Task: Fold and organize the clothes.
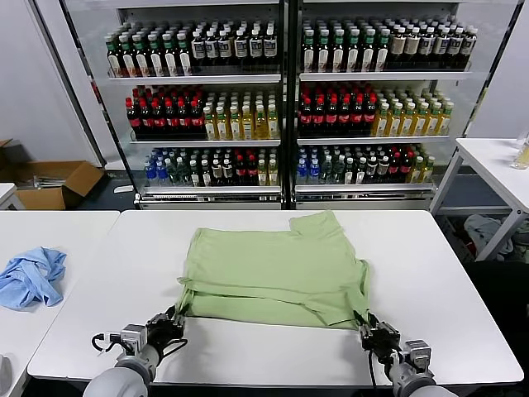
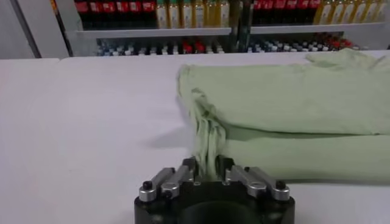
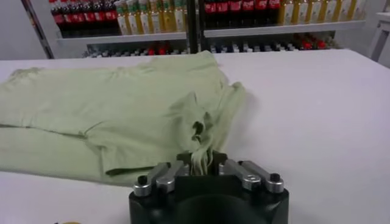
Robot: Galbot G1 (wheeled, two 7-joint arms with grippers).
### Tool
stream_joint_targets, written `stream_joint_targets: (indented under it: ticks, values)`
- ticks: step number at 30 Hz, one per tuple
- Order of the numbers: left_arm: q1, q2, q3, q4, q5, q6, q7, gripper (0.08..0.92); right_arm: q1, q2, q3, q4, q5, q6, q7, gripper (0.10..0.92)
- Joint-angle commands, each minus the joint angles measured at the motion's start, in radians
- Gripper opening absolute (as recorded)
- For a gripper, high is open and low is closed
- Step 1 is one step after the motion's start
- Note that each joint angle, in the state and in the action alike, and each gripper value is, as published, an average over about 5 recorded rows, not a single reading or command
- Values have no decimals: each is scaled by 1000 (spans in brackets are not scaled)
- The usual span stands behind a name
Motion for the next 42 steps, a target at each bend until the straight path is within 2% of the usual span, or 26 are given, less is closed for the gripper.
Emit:
stream_joint_targets:
  ticks: [1, 5, 12, 20, 23, 27, 35, 38, 42]
  values:
    - [105, 6, -21, -111, 13, 14, -9, 209, -58, -16, 34, 55, 0, -2, -1, 134]
    - [237, 35, -72, -225, 16, 13, -14, 113, -151, -40, 86, 127, -3, -2, -12, 134]
    - [414, 83, -155, -286, 26, -17, -36, 84, -263, -45, 101, 203, -45, 10, -18, 134]
    - [430, 81, -155, -302, 24, -6, -46, 84, -267, -33, 72, 207, -88, 20, -22, 144]
    - [408, 72, -144, -322, 9, 6, -42, 94, -268, -29, 66, 218, -102, 17, -30, 201]
    - [359, 66, -143, -372, -9, 15, -39, 177, -261, -33, 72, 251, -104, 9, -30, 313]
    - [299, 105, -243, -466, -37, 15, -15, 411, -178, -80, 165, 325, -11, -35, -8, 547]
    - [221, 128, -251, -421, -60, 14, 5, 498, -55, -99, 145, 281, 14, -60, 2, 625]
    - [78, 159, -191, -276, -101, 14, 28, 610, 219, -89, -1, 114, 32, -104, 34, 736]
